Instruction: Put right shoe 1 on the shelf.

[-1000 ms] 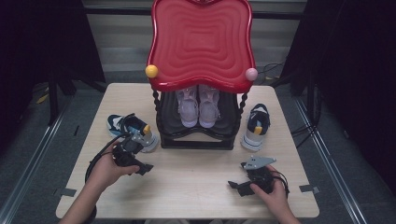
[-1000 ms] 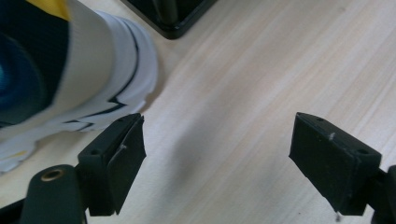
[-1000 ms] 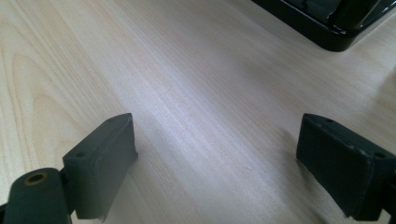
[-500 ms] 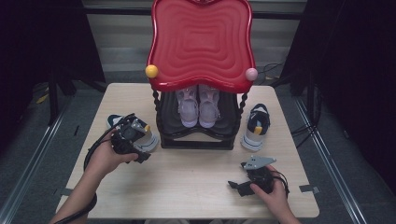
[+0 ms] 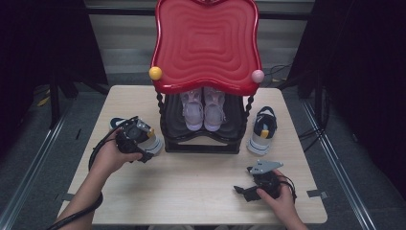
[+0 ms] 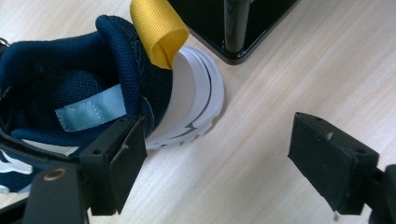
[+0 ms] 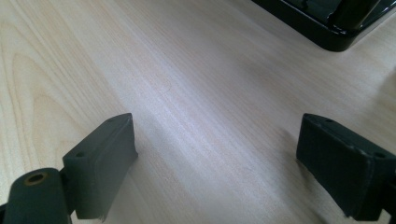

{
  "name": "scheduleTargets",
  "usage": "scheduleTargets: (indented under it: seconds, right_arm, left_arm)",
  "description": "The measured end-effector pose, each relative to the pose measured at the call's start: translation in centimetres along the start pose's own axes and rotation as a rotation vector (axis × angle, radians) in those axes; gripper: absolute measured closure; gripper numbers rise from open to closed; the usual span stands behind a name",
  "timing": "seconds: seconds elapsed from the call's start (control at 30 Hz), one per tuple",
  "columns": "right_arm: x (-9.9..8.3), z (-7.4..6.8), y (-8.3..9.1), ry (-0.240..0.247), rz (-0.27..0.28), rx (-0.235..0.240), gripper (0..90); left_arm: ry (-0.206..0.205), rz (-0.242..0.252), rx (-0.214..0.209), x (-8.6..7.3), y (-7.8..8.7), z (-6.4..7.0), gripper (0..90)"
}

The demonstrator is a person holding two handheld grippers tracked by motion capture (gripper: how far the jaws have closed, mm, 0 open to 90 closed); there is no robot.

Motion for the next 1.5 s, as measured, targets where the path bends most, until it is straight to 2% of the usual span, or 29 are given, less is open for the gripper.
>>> scheduleTargets:
  seconds: [0.2,0.3,0.37,0.47,0.5,0.53,0.63,0.73,0.93,0.97,1.0,1.07,1.1,1.13,1.17,1.2,1.23,1.27,1.33,1.47,1.5]
  right_arm:
    - [0.0,0.0,0.0,0.0,0.0,0.0,11.1]
    - [0.0,0.0,0.0,0.0,0.0,0.0,11.2]
    - [0.0,0.0,0.0,0.0,0.002,0.002,11.1]
    - [0.0,0.0,0.0,0.001,0.001,0.003,10.9]
    - [0.0,0.0,0.0,0.002,0.001,0.003,10.8]
    - [0.0,0.0,0.0,0.0,0.001,0.003,10.9]
    - [0.0,0.0,-0.1,0.001,0.002,0.003,10.8]
    - [0.0,0.0,-0.1,0.001,0.002,0.003,10.8]
    - [0.0,0.0,-0.1,0.001,0.002,0.003,10.8]
    - [0.0,0.0,-0.1,0.001,0.002,0.003,10.8]
    - [0.0,0.0,-0.1,0.001,0.002,0.003,10.8]
    - [0.0,0.0,-0.1,0.001,0.002,0.003,10.8]
    - [0.0,0.0,-0.1,0.001,0.002,0.003,10.8]
    - [0.0,0.0,-0.1,0.0,0.002,0.003,10.8]
    - [0.0,0.0,-0.1,0.003,0.002,0.004,10.8]
    - [0.0,0.0,-0.1,0.001,0.002,0.004,10.8]
    - [0.0,0.0,-0.1,0.001,0.002,0.003,10.8]
    - [0.0,0.0,-0.1,0.001,0.002,0.003,10.8]
    - [0.0,0.0,-0.1,0.001,0.002,0.003,10.8]
    - [0.0,0.0,-0.1,0.003,0.001,0.004,10.8]
    - [0.0,0.0,-0.1,0.002,0.001,0.004,10.8]
  left_arm:
    - [-0.011,-0.013,0.007,0.1,0.3,-0.3,19.1]
    - [-0.015,-0.003,0.018,0.4,0.6,-0.5,19.0]
    - [0.002,0.009,0.024,0.5,0.8,-0.6,19.0]
    - [-0.005,0.004,0.028,0.6,0.7,-0.8,19.0]
    - [0.005,0.013,0.025,0.6,0.6,-0.8,19.0]
    - [-0.005,0.0,0.03,0.6,0.5,-0.9,18.9]
    - [0.007,0.021,0.034,0.8,0.3,-0.9,18.9]
    - [-0.021,-0.004,0.037,0.7,0.4,-1.0,18.9]
    - [-0.015,0.032,0.044,1.0,-0.1,-1.6,20.4]
    - [-0.013,0.031,0.041,1.0,-0.3,-1.6,22.1]
    - [-0.043,0.017,0.039,1.0,-0.5,-1.8,24.2]
    - [-0.031,0.019,0.037,1.0,-0.9,-1.6,27.8]
    - [-0.047,0.018,0.035,1.0,-1.0,-1.7,29.7]
    - [-0.06,0.015,0.038,1.0,-1.0,-1.7,34.8]
    - [-0.074,0.011,0.072,1.0,-0.9,-1.7,39.8]
    - [-0.112,-0.014,0.091,1.0,-0.6,-2.0,53.1]
    - [-0.102,-0.019,0.08,0.9,-0.3,-2.0,64.7]
    - [-0.08,-0.01,0.05,0.9,-0.1,-2.0,69.8]
    - [-0.098,-0.019,0.033,0.7,0.3,-1.9,72.1]
    - [-0.145,-0.068,-0.019,-0.2,1.3,-1.2,74.2]
    - [-0.144,-0.085,-0.031,-0.5,1.5,-0.9,74.4]
Point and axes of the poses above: each handheld gripper's, and its own axes: y roughly backward along the jaws, x roughly out of its top, z roughly to its right, the point moved 6 cm from there along -y, roughly forward along the jaws, and after that the axes turned 1 degree about x, right-handed, at the moved point
